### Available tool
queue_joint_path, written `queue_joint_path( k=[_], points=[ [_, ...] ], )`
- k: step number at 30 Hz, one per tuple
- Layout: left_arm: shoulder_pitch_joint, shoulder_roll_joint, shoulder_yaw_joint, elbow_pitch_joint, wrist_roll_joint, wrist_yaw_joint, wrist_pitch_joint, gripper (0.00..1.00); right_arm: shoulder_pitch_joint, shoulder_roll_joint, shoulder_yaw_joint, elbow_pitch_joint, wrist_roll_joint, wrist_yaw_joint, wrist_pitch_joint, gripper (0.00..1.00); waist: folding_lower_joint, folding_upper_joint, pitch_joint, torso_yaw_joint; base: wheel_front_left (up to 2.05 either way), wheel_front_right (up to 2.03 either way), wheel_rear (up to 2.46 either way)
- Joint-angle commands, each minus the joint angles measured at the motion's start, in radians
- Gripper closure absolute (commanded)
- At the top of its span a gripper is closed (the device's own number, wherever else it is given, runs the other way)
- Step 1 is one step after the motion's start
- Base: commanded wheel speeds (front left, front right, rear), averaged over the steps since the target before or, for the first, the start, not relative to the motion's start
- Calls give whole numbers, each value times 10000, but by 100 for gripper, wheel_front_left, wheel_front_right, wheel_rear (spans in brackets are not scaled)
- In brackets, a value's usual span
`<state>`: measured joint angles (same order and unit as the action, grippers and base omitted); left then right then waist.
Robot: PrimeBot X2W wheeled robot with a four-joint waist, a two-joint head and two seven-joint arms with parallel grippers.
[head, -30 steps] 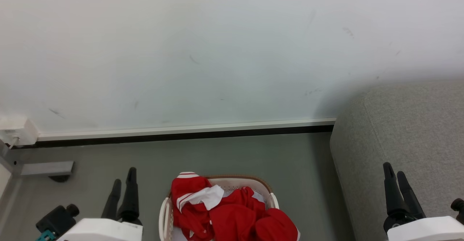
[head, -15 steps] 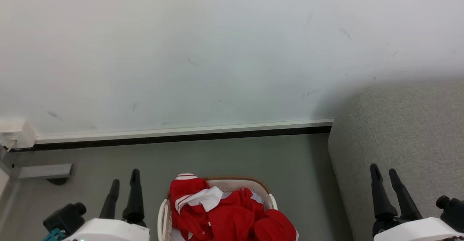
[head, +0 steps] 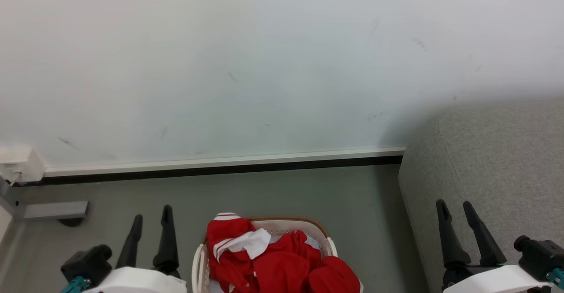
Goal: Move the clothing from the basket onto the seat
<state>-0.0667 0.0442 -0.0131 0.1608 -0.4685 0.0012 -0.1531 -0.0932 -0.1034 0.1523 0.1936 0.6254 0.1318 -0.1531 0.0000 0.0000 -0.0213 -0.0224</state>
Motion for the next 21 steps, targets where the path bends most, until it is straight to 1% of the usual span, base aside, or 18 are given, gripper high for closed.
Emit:
queue_joint_path(
  k=[1, 21],
  points=[
    [6, 100, -21, -102, 327, 48, -120, 0, -178, -133, 48, -35, -239, -12, -115, 0, 0, 0, -8, -4, 0, 0, 0],
    [66, 109, -102, 12, 2245, 324, -570, 0, -288, -233, 548, 94, -1759, -16, -572, 0, 0, 0, -99, -103, 0, 0, 0]
  ],
)
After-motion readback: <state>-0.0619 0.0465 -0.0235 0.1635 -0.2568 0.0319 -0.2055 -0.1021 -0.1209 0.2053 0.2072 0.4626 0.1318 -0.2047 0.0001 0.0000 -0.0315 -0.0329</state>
